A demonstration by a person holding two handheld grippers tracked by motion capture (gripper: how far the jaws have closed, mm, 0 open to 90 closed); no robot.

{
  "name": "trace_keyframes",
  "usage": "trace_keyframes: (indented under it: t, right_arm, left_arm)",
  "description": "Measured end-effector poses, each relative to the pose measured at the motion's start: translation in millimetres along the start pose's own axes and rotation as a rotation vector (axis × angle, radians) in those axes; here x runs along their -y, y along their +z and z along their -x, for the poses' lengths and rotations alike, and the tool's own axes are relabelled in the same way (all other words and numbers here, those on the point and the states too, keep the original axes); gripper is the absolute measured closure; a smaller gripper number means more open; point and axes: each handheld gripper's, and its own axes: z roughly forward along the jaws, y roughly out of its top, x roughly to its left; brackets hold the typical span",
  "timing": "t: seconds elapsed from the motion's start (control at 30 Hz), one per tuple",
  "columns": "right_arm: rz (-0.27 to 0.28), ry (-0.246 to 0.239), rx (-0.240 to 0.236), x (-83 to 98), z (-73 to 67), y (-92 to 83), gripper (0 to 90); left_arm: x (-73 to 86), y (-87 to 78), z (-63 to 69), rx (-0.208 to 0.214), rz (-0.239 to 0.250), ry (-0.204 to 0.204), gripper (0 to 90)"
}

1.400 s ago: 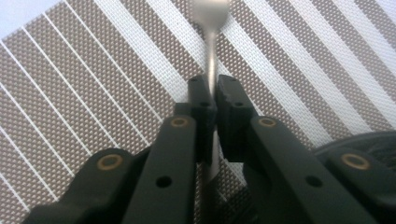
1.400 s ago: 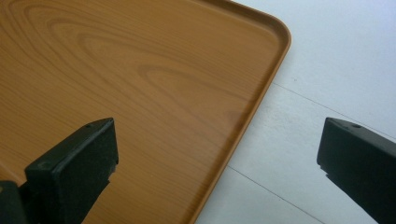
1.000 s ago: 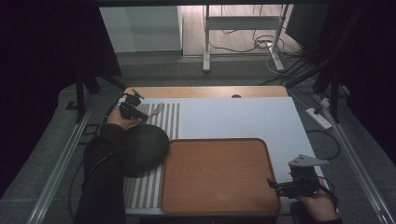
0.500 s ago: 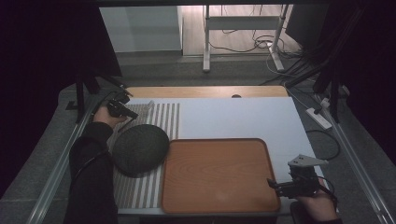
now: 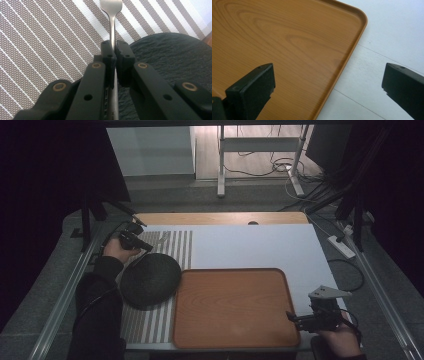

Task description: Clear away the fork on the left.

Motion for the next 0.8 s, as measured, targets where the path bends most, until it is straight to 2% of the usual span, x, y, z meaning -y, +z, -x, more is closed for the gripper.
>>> trace_keyframes:
  t: [0.23, 0.8]
  right_arm:
    - [0.0, 0.0, 0.0, 0.0, -0.1, 0.1, 0.0]
    - [-0.001, -0.001, 0.002, -0.1, -0.4, 0.2, 0.0]
  left_arm:
    - [7.7, 2.8, 14.2, -0.011, 0.008, 0.02, 84.7]
    - [24.6, 3.1, 42.7, 0.011, 0.038, 0.039, 84.8]
